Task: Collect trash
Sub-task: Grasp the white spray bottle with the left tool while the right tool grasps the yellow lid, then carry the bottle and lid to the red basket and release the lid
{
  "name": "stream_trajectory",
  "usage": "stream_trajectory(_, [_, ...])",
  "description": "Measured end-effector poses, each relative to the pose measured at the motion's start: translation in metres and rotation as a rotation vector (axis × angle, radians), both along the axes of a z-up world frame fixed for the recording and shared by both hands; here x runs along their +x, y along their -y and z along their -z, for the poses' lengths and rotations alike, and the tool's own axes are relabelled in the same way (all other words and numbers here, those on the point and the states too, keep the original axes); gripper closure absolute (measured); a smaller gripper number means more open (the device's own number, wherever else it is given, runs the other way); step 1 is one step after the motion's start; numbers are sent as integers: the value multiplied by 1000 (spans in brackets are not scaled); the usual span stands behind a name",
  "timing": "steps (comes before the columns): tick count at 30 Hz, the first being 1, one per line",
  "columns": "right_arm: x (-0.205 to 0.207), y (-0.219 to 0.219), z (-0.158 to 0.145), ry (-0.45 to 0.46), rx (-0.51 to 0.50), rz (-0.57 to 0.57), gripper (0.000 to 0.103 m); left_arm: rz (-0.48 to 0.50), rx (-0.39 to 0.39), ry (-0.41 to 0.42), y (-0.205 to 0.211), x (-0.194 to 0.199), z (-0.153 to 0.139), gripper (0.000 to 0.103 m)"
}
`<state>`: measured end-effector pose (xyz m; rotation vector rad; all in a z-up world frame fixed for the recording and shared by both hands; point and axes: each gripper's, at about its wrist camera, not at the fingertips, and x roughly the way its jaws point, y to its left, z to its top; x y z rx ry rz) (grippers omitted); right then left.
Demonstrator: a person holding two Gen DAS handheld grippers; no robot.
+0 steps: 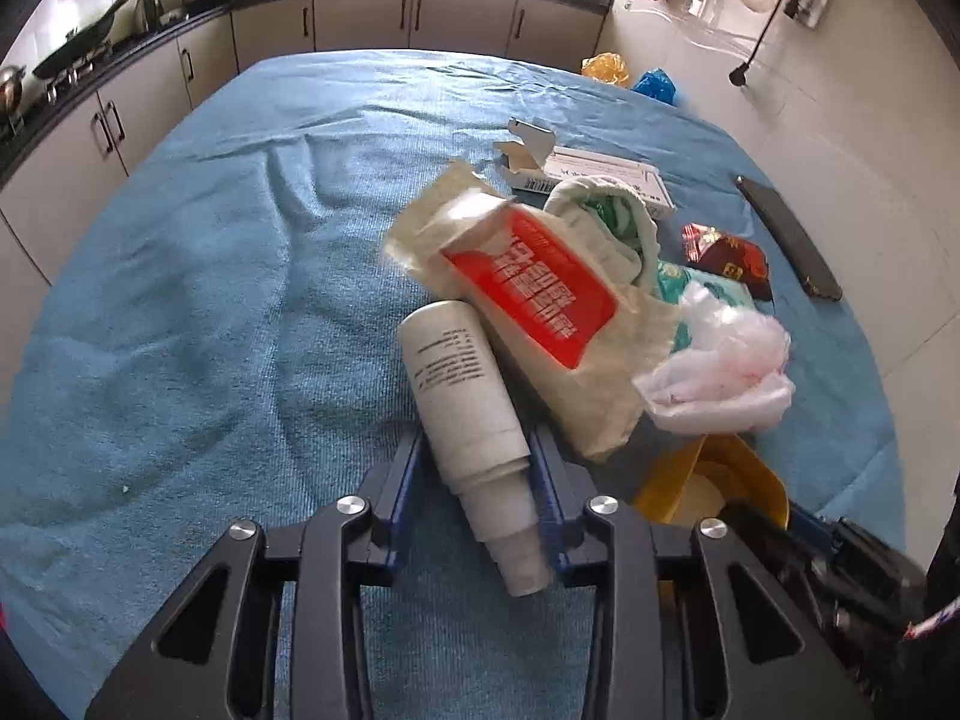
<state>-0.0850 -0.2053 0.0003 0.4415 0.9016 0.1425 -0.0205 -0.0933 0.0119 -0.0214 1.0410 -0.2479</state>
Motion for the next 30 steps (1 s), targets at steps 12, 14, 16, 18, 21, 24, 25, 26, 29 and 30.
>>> stream_trajectory(12, [-15, 2, -11, 42, 18, 0, 88, -40, -44, 66, -36, -48, -24, 71])
stream_trajectory(14, [-18, 0, -15, 52, 25, -7, 88, -48, -32, 93, -43, -59, -30, 71])
stream_trajectory(16, [-22, -4, -18, 64, 21, -16, 88, -62, -24, 119, -50, -69, -36, 71])
stream_trajectory(18, [-26, -10, -22, 79, 15, -28, 88, -79, -24, 137, -60, -80, -41, 71])
stream_trajectory(21, [-33, -21, -29, 105, -12, -45, 88, -107, -23, 164, -75, -94, -49, 71])
stream_trajectory(24, [-37, -30, -37, 130, -28, -61, 88, -140, -16, 188, -88, -106, -54, 71])
stream_trajectory(25, [-40, -32, -39, 136, -30, -67, 89, -150, -14, 193, -91, -108, -55, 71])
stream_trajectory(26, [-41, -35, -41, 142, -32, -74, 88, -161, -14, 198, -96, -111, -56, 71])
stream_trajectory(29, [-46, -43, -47, 156, -43, -92, 89, -192, -17, 205, -109, -118, -59, 70])
stream_trajectory(30, [-47, -46, -49, 160, -45, -99, 89, -205, -18, 207, -115, -121, -60, 70])
